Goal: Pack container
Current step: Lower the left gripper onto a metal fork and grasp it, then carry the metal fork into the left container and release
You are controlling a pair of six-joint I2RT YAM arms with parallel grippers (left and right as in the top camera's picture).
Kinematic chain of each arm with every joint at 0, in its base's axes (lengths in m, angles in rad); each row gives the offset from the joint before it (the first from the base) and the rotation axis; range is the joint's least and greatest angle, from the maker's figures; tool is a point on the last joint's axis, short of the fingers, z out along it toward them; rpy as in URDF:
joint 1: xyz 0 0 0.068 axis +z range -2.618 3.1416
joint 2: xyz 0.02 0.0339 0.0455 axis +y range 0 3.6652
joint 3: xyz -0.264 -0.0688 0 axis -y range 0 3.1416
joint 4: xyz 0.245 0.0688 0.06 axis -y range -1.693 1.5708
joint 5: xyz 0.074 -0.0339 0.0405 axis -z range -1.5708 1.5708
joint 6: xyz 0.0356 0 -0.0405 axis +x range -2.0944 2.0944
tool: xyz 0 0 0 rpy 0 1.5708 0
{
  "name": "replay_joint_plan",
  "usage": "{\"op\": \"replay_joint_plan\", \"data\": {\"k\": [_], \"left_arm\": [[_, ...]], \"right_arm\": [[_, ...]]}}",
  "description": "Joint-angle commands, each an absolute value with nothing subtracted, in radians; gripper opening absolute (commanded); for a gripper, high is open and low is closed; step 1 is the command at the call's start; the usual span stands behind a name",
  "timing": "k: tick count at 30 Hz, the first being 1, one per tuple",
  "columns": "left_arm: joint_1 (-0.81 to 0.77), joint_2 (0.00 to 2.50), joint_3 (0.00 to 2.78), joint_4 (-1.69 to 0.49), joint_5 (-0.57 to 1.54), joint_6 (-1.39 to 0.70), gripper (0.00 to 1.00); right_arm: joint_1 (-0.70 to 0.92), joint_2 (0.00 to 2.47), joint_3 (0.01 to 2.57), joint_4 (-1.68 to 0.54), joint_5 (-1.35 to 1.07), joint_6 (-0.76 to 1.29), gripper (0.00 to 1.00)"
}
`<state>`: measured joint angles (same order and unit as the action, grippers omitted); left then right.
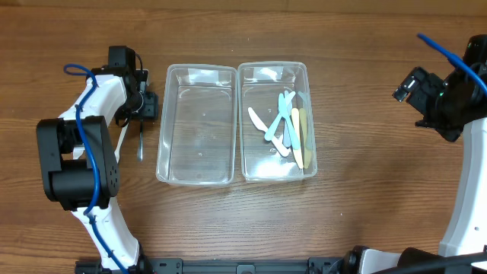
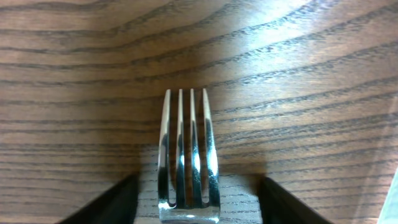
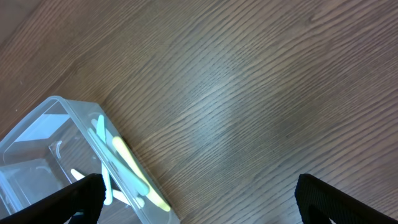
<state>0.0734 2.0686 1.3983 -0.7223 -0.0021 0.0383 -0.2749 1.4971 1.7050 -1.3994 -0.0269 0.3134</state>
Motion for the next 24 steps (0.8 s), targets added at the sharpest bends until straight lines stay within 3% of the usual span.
{"op": "replay_joint_plan", "data": {"k": [1,15,20,24], "left_arm": [[0.072,2.106,1.354,-0.734,-0.01,0.049,0.52],[0.072,2.106,1.417,-0.785,-0.011,0.049,0.21],[0.072,2.105,1.518,-0.889,-0.038,0.044,0.05],[0.071,2.075,1.631,-0.998,-0.062,0.025,0.04]], "right_arm": [[-0.272,1.495,1.702,-1.397,-0.029,0.31,1.0],[-0.272,1.495,1.702,-1.396,-0.028,0.31,1.0],[-0.272,1.495,1.702,-1.396,-0.028,0.31,1.0],[-0.272,1.495,1.702,-1.396,-0.029,0.31,1.0]]}}
